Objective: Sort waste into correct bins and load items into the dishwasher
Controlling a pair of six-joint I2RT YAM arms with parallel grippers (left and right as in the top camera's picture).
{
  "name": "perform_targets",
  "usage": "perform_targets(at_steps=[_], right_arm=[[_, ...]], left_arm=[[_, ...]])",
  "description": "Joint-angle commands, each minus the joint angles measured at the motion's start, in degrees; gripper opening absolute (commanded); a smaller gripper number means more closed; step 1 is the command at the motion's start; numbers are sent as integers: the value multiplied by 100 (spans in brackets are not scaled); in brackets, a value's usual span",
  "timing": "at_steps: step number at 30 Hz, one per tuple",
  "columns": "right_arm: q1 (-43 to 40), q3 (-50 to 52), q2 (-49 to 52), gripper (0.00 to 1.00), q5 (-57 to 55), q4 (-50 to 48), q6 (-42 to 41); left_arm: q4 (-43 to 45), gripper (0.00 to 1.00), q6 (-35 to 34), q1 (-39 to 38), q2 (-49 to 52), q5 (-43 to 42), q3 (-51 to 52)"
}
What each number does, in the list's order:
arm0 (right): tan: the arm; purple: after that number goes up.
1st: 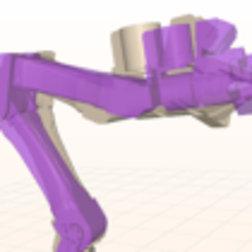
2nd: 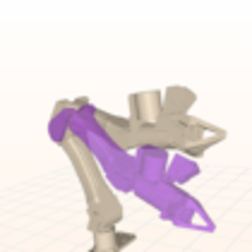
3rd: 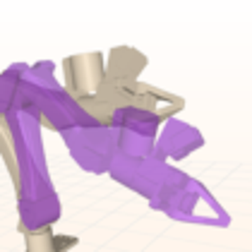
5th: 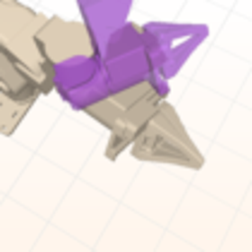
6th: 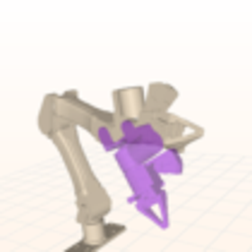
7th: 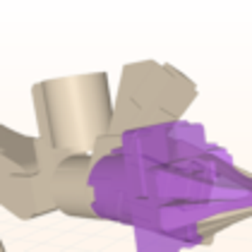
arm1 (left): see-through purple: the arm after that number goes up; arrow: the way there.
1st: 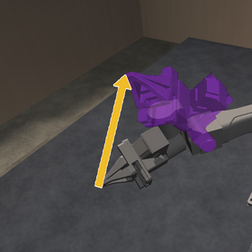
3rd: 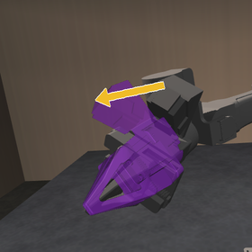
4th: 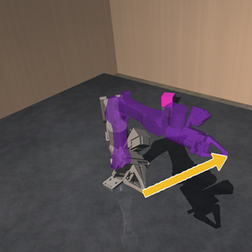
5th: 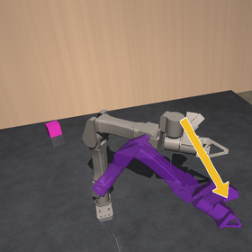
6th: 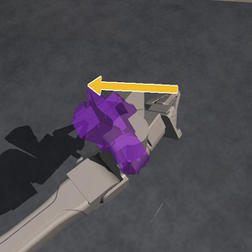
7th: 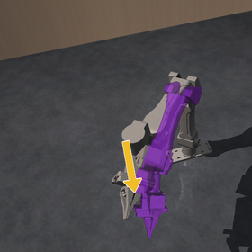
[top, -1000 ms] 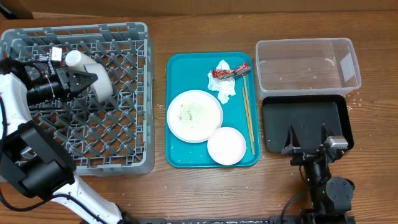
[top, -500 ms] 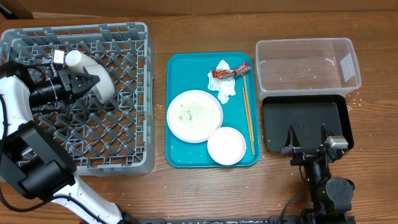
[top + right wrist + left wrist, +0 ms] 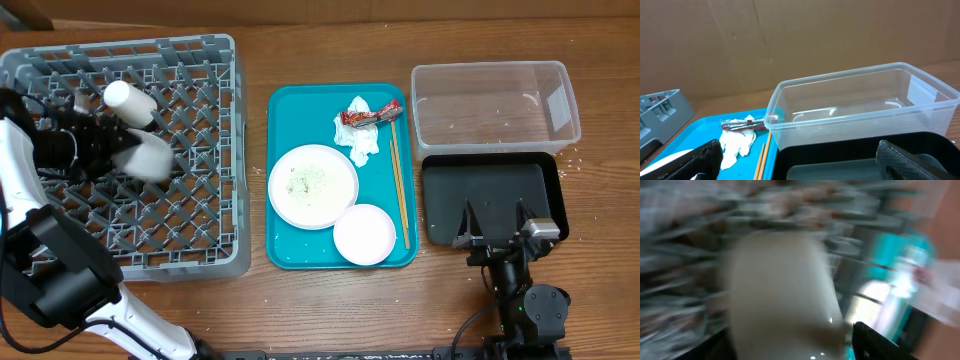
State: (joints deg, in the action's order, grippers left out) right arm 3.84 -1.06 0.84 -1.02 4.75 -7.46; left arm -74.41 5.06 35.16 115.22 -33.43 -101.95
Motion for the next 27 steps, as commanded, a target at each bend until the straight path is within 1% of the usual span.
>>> perform_targets(at_steps=[1, 5, 8, 9, 10, 11, 12, 13, 14, 16, 18, 22, 24, 27], right_arm=[[22, 61, -68, 100, -37, -15, 22], [22, 61, -68, 100, -37, -15, 22], [22, 61, -68, 100, -37, -15, 22], [22, 61, -68, 100, -37, -15, 22], [22, 61, -68, 100, -37, -15, 22], [22, 61, -68, 100, -37, -15, 22], [22, 61, -68, 100, -37, -15, 22], [22, 61, -68, 100, -37, -15, 22], [22, 61, -68, 100, -37, -15, 22], [22, 61, -68, 100, -37, -15, 22], [22, 61, -68, 100, -37, -15, 22], [22, 61, -68, 100, -37, -15, 22], [22, 61, -68, 100, -37, -15, 22], [22, 61, -68, 100, -37, -15, 22]], left_arm=[[37, 69, -938, 92, 129, 2535, -236], [-94, 68, -1333, 90, 129, 3215, -492], [-232, 63, -1447, 109, 129, 3217, -859], [-293, 59, -1458, 90, 125, 3165, -1014], [-358, 52, -1451, 68, 125, 3075, -1154], [-461, 40, -1451, 37, 125, 2942, -1338], [-546, 33, -1427, 7, 122, 2761, -1513], [-608, 27, -1368, -22, 122, 2590, -1631], [-675, 25, -1257, -76, 122, 2378, -1753], [-758, 25, -1058, -256, 122, 2035, -1827], [-850, 25, -997, -496, 129, 1891, -1808], [-811, 24, -973, -1110, 136, 1875, -1705], [-778, 20, -973, -1523, 136, 1878, -1705], [-614, 19, -970, -2120, 133, 1878, -1705]])
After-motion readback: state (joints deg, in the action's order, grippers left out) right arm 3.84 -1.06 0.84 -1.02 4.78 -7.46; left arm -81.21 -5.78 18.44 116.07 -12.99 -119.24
